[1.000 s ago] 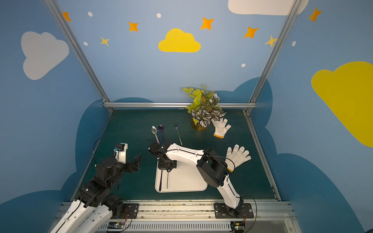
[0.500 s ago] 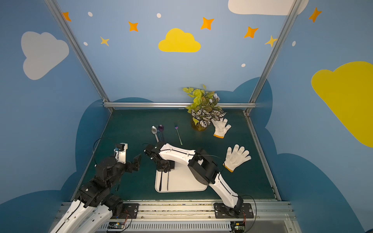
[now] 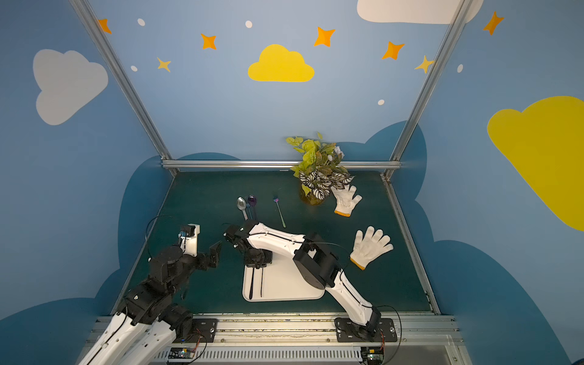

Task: Set the spoon and fork side by side
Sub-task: Place the spoon on the tray.

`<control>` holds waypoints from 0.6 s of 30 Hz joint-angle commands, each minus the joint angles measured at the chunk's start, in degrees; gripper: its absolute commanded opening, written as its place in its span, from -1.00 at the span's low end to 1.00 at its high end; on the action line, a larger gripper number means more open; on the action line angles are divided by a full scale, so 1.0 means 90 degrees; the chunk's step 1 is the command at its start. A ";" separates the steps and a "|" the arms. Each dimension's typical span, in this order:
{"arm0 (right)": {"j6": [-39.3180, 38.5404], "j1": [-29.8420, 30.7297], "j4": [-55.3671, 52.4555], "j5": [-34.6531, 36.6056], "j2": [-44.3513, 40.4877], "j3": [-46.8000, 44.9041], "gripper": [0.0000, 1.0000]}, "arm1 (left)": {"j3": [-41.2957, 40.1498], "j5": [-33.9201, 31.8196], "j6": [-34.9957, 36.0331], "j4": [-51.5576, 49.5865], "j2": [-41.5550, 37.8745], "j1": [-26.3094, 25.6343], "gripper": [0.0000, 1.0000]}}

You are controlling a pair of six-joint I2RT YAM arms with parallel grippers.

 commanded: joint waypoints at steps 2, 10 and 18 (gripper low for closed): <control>-0.0056 0.0037 -0.0333 0.0078 0.0025 0.0261 -0.68 | -0.0067 -0.0011 -0.0005 0.0042 -0.0005 -0.0011 1.00; -0.0045 0.0041 -0.0345 0.0023 0.0090 0.0247 -0.68 | -0.0056 -0.0018 -0.0005 0.0028 -0.0005 -0.0014 1.00; -0.0547 0.0033 -0.0145 0.0102 -0.0320 0.0091 -0.63 | -0.0067 -0.0014 -0.0005 0.0047 -0.0001 -0.0015 1.00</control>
